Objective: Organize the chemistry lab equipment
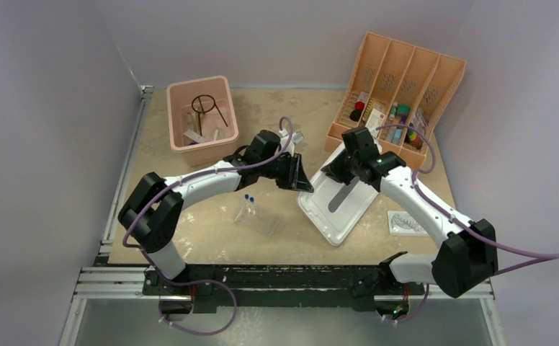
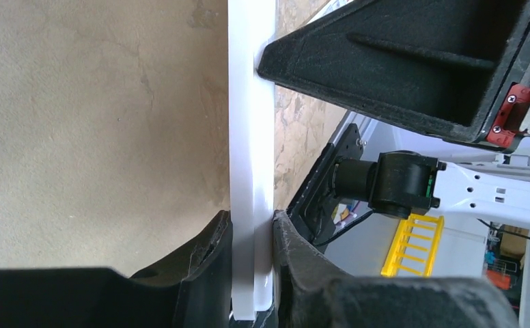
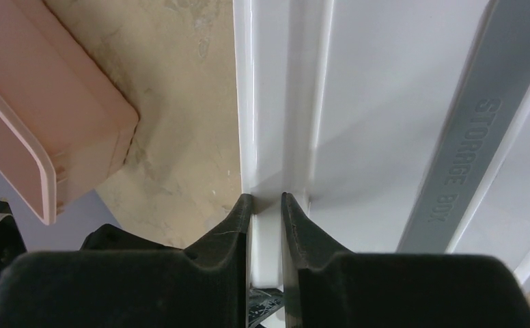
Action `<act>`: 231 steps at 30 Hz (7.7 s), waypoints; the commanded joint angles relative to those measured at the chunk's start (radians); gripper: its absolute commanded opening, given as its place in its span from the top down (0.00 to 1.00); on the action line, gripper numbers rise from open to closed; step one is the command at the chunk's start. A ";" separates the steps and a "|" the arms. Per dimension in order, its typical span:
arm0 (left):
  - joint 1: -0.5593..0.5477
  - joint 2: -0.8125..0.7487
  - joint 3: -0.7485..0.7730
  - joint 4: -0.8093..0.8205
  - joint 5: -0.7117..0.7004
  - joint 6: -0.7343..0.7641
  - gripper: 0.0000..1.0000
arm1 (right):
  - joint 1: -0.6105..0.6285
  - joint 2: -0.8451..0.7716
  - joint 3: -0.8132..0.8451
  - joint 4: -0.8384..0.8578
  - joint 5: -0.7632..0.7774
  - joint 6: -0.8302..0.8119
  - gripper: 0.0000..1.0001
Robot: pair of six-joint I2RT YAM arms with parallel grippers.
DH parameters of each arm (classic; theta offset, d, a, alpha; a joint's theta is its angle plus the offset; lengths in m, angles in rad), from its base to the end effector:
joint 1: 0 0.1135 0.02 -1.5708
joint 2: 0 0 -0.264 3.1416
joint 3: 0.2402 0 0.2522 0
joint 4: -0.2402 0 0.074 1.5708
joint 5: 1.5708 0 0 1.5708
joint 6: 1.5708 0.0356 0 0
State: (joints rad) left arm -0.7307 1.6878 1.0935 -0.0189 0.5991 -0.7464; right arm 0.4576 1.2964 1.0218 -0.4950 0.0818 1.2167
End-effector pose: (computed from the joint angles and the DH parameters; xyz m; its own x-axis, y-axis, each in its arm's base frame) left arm 0.2636 -0.2632 0.2287 -0.9221 0.0734 -0.3800 0.3658 0.4863 -0.7935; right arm 0.2517 0.1207 0.2828 -0.5801 0.7564 -0.3024 0.4511 0.6074 0.6539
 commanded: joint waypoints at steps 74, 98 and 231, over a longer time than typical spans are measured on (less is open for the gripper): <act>1.061 -0.344 -0.067 0.247 -0.068 -0.517 1.00 | 0.020 0.598 0.757 0.337 -0.387 -0.576 0.28; 1.087 -0.376 -0.117 -0.104 -0.263 -0.240 0.78 | 0.121 0.676 0.837 0.291 -0.271 -0.737 0.29; 1.032 0.473 0.619 -0.280 -0.314 0.010 0.43 | 0.129 1.020 1.149 0.130 -0.311 -0.723 0.31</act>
State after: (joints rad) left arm 0.3126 2.1124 1.7100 -0.1574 0.4240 -0.8001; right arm 0.6006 2.2856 2.1422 -0.3614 -0.2268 0.4789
